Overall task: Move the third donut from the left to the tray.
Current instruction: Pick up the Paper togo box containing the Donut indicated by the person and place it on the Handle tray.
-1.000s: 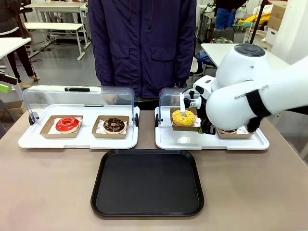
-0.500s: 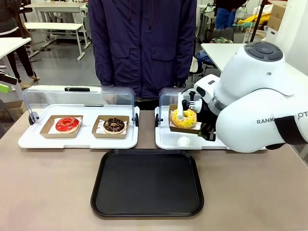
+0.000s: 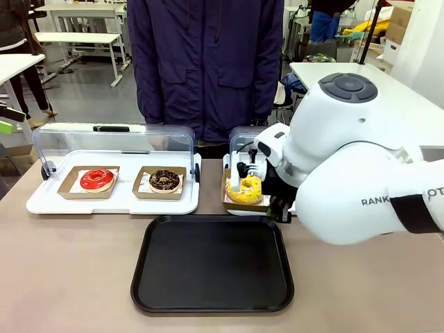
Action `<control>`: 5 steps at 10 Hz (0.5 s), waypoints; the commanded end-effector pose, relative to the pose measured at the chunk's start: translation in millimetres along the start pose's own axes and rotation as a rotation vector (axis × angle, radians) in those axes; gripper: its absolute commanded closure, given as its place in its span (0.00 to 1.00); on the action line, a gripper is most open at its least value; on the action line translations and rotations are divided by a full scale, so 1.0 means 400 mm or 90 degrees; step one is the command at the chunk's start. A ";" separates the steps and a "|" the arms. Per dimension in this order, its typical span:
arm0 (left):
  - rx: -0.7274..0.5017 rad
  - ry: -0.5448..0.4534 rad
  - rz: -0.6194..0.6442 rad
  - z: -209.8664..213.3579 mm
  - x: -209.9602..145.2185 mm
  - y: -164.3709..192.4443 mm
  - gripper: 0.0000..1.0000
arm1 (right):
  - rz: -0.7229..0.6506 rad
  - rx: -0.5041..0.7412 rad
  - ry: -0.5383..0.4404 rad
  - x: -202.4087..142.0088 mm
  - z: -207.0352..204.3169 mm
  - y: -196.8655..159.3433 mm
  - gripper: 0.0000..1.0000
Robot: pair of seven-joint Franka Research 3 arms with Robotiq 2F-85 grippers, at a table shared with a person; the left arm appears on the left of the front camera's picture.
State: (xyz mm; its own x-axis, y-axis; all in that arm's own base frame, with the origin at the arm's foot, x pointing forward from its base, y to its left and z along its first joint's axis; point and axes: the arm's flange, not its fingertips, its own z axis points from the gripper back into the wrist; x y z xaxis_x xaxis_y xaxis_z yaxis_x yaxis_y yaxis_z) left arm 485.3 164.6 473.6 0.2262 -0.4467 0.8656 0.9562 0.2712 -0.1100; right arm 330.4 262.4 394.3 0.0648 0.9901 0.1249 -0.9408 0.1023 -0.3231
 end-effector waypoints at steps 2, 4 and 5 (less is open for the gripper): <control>-0.003 0.001 0.000 -0.003 0.005 -0.006 0.00 | 0.005 0.001 0.010 -0.041 -0.043 0.164 0.98; -0.003 0.001 0.000 -0.003 0.005 -0.006 0.00 | 0.021 0.024 0.011 -0.019 -0.072 0.199 0.98; -0.003 0.001 0.000 -0.003 0.005 -0.006 0.00 | 0.023 0.032 0.014 -0.011 -0.086 0.212 0.98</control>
State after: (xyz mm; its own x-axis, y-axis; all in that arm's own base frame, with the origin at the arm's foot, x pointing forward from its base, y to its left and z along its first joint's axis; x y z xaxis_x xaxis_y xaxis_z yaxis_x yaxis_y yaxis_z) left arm 485.3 164.6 473.6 0.2262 -0.4467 0.8656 0.9562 0.2712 -0.1100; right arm 300.9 300.3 359.2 0.0211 0.9959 0.0877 -0.9646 0.0433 -0.2600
